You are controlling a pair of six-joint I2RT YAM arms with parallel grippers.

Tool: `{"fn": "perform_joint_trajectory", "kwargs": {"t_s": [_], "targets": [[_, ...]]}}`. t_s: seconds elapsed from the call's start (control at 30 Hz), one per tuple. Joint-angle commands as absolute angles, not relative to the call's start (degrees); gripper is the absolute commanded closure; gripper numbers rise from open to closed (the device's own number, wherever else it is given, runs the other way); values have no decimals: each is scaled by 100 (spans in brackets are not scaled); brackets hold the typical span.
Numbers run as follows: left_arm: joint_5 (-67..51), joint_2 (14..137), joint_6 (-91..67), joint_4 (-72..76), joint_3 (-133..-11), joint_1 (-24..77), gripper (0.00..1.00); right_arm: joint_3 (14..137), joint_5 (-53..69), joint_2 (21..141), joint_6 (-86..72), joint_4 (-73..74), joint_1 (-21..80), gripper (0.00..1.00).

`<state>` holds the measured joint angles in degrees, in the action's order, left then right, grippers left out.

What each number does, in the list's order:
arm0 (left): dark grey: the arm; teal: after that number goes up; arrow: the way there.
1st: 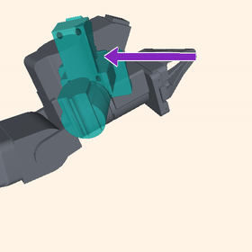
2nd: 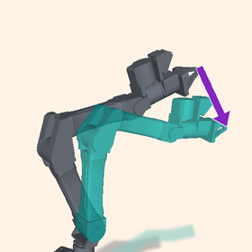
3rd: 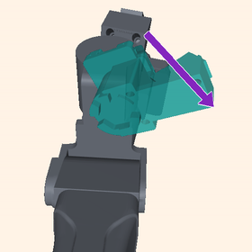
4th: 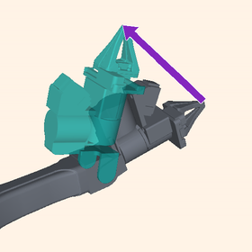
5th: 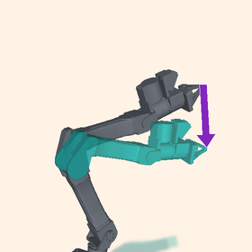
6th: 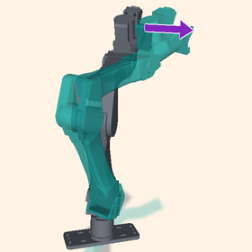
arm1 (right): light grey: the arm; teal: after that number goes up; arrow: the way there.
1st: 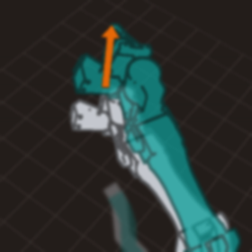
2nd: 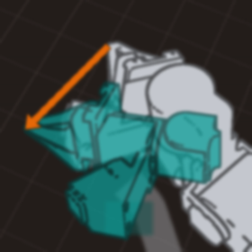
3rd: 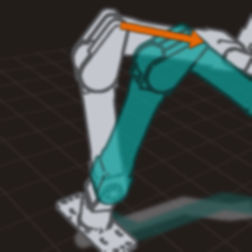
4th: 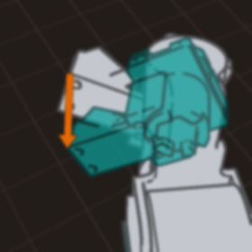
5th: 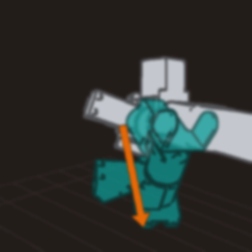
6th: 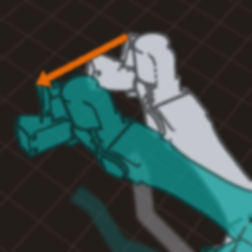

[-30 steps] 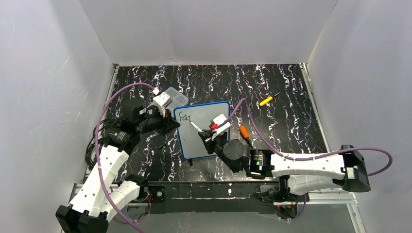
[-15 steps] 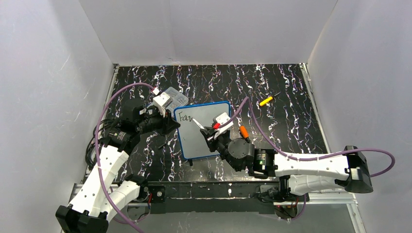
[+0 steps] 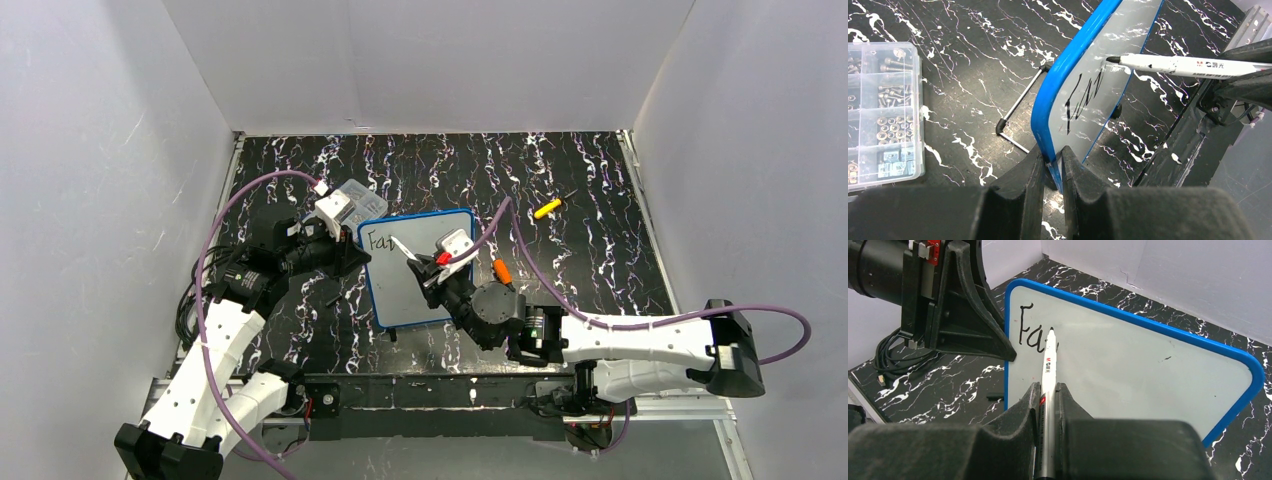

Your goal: Write a sentence on the whiteboard

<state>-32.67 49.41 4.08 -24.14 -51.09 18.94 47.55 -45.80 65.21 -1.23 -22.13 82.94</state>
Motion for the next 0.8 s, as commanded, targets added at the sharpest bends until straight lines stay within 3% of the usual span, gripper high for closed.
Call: {"fn": "perform_joint_trajectory", "kwargs": {"t_s": [0.0,0.2,0.5,0.77], "targets": [[-3296,5017,560,-2698,-4989,1951,100,5032,-4837,6626,-21,-2604,8286,99],[-3315,5010,561,-2696,-4992,1957,100,5062,-5175,6779,-22,-2453,8271,99],[-3304,4957,559,-2691,-4981,1954,100,4733,-4361,6368,-19,-2699,8271,99],[-3310,4983,561,-2694,-4980,1952,100,4594,-4606,6258,-138,-2459,8271,99]]}}
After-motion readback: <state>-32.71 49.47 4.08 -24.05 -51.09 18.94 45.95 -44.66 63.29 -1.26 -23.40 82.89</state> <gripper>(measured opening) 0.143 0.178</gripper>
